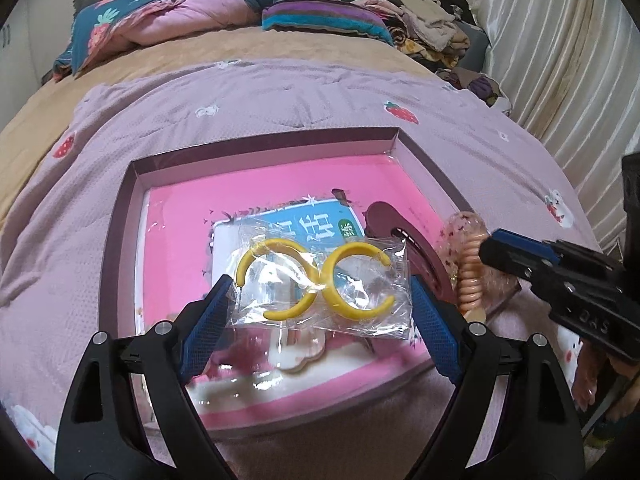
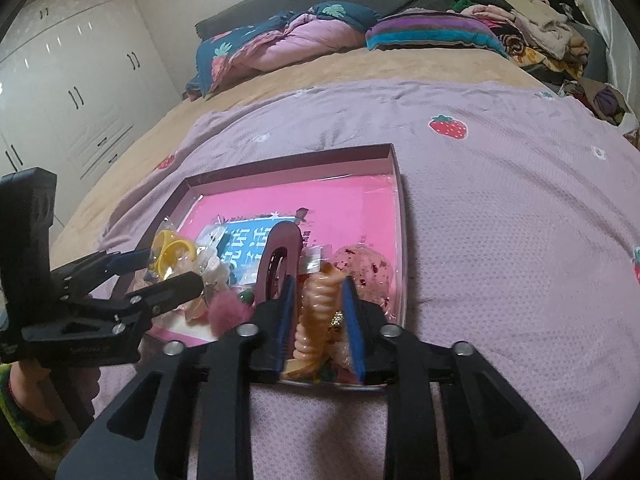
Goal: Organize jewelry
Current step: 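Carry the earring bag and coil tie into the tray and open both tools, then withdraw both open tools away from the tray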
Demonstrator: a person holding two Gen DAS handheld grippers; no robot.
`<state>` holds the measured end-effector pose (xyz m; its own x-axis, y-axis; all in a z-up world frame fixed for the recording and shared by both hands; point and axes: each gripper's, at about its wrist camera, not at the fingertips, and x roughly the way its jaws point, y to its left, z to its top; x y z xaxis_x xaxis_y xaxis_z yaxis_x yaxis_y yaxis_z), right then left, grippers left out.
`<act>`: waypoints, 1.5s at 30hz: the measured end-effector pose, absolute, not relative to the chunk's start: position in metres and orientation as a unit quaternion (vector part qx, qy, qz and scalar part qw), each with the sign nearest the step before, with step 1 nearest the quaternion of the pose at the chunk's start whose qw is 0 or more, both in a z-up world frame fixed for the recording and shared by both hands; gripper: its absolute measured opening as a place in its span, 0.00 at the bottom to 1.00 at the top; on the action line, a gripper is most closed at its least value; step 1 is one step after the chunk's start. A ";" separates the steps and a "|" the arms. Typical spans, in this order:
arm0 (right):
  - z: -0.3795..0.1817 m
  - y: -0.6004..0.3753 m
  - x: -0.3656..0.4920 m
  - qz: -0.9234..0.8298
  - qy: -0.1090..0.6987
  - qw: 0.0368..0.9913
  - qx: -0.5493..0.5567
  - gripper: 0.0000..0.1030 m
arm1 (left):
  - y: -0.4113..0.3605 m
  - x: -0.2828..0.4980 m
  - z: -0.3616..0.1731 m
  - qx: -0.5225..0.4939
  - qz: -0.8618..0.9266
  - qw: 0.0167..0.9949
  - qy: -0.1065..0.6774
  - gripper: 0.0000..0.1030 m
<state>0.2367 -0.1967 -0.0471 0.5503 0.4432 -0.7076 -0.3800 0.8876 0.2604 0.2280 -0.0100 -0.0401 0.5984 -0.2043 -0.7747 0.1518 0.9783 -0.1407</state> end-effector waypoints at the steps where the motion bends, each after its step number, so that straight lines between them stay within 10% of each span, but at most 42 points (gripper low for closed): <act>1: -0.046 -0.198 0.235 0.232 0.410 0.881 0.040 0.38 | -0.010 0.230 -0.040 -0.032 -0.099 0.893 0.437 0.76; 13: -0.027 -0.212 0.218 0.200 0.375 0.905 0.027 0.83 | -0.005 0.231 -0.027 -0.042 -0.088 0.898 0.429 0.87; 45: 0.022 -0.221 0.128 0.208 0.308 0.928 0.005 0.96 | 0.017 0.128 0.031 -0.061 -0.048 0.933 0.351 0.91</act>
